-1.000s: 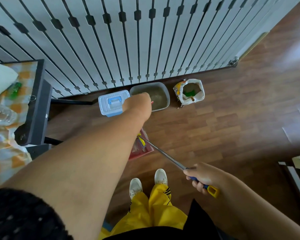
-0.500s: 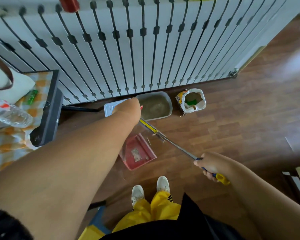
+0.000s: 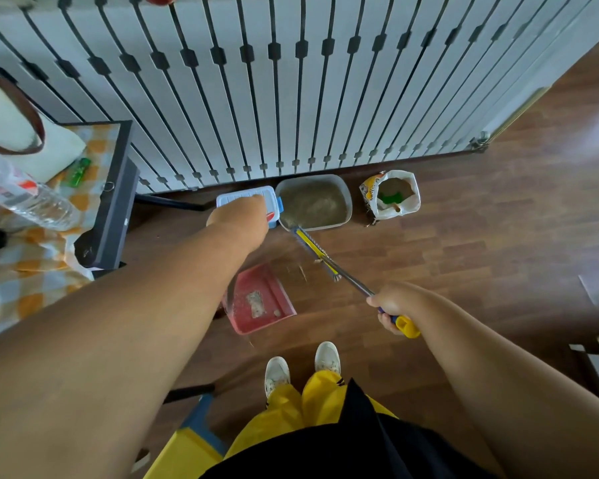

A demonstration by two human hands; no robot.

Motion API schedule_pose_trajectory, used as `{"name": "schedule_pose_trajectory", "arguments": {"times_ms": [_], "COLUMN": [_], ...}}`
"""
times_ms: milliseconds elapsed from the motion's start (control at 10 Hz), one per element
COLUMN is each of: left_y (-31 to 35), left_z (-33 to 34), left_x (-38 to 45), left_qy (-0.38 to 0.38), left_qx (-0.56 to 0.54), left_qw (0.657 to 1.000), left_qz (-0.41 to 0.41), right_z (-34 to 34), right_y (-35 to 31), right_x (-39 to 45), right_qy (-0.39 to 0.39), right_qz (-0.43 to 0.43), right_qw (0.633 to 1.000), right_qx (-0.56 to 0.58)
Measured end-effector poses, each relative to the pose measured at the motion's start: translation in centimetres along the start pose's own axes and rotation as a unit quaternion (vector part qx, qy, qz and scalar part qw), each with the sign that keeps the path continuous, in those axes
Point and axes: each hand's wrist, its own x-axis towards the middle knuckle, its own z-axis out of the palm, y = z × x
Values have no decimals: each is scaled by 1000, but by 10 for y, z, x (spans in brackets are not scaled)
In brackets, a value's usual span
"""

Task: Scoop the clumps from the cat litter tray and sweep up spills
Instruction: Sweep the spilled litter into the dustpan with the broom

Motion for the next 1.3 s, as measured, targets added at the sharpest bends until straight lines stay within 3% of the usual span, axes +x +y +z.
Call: {"name": "schedule_pose_trajectory", "arguments": {"times_ms": [100, 200, 300, 400, 500, 600, 900, 1000, 1100, 1300], "left_y": [-4, -8, -11, -17, -26, -32, -44, -47, -49, -45], "left_z": [1, 2, 7, 10, 12, 17, 21, 22, 23, 22], "left_x": [1, 1, 1, 3, 6, 5, 1, 3, 5, 12], "left_qy": [2, -7, -5, 5, 9, 13, 29, 33, 44, 47], "left_qx": [7, 4, -1, -3, -5, -4, -13, -7, -2, -6], "left_qw": [1000, 1000, 1000, 1000, 1000, 1000, 999, 999, 999, 999], "left_qz": [1, -11, -19, -18, -16, -14, -13, -9, -7, 4], "right_z": [5, 8, 17, 26, 25, 23, 92, 114, 121, 83], "right_y": [0, 1, -8, -19, -18, -10, -52, -67, -67, -17], "right_x": [-5, -5, -9, -36, -35, -34, -1, 12, 35, 62], "right_qy": [6, 90, 125, 152, 138, 153, 168, 169, 191, 240], "right_qz": [-14, -152, -185, -147, -151, -238, -328, -309, -256, -204], "right_qw": [1000, 971, 936, 866, 843, 889, 813, 807, 834, 819], "right_qx": [-22, -164, -272, -453, -497, -359, -452, -474, -449, -479]}}
